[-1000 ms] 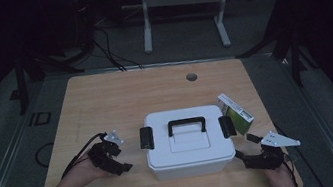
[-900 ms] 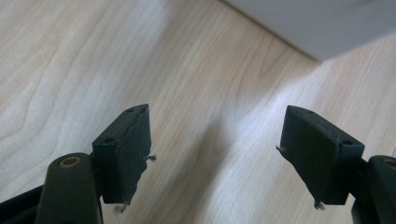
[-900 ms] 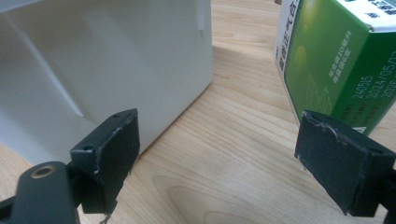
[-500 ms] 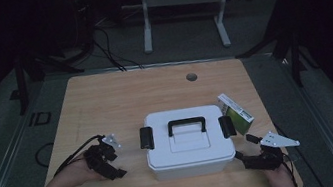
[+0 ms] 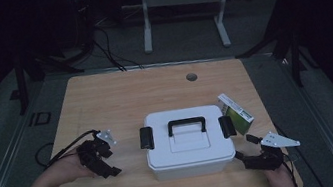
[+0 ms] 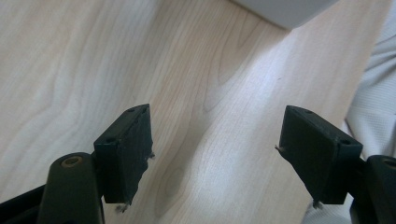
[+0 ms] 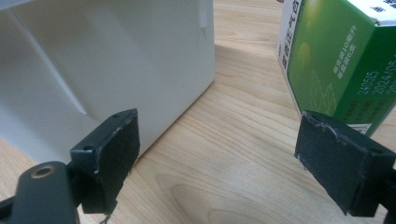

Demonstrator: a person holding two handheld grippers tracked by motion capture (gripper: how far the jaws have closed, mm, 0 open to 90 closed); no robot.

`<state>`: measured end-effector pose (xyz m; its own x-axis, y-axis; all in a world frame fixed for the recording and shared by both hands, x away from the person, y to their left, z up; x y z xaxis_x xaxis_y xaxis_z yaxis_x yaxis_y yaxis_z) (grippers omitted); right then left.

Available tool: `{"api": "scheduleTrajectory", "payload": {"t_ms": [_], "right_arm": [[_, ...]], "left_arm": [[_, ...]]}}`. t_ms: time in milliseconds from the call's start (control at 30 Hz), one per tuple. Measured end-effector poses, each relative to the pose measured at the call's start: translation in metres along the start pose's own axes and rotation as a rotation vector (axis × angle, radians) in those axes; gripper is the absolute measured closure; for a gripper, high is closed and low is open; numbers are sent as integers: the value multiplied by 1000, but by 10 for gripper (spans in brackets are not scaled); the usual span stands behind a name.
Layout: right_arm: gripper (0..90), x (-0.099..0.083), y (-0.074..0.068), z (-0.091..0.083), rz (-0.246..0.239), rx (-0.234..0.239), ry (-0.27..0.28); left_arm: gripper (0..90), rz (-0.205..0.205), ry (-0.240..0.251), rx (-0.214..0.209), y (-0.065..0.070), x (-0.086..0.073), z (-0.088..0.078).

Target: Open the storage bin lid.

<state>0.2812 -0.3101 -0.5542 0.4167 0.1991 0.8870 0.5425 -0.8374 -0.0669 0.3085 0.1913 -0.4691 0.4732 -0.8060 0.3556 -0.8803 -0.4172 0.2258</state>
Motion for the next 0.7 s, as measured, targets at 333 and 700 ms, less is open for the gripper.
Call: {"api": "scheduleTrajectory", "payload": {"t_ms": [333,700], "right_arm": [[135,0,-1,0,2,4,-3],[135,-1,0,1,3,6,-3]], "left_arm": [[259,48,-5,37,11,25,-40],[259,116,-13,19,22,60,-51]]}}
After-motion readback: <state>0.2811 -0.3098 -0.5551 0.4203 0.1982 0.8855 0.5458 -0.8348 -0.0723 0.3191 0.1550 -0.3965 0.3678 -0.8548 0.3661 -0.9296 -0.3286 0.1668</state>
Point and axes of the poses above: each handheld gripper's, and its own axes: z roughly forward along the jaws, x roughly out of its top, y roughly to its right, the point moved 2 cm from there along z, roughly forward along the jaws, and after that the axes turned 6 degrees about -x, right-handed, at the moved point
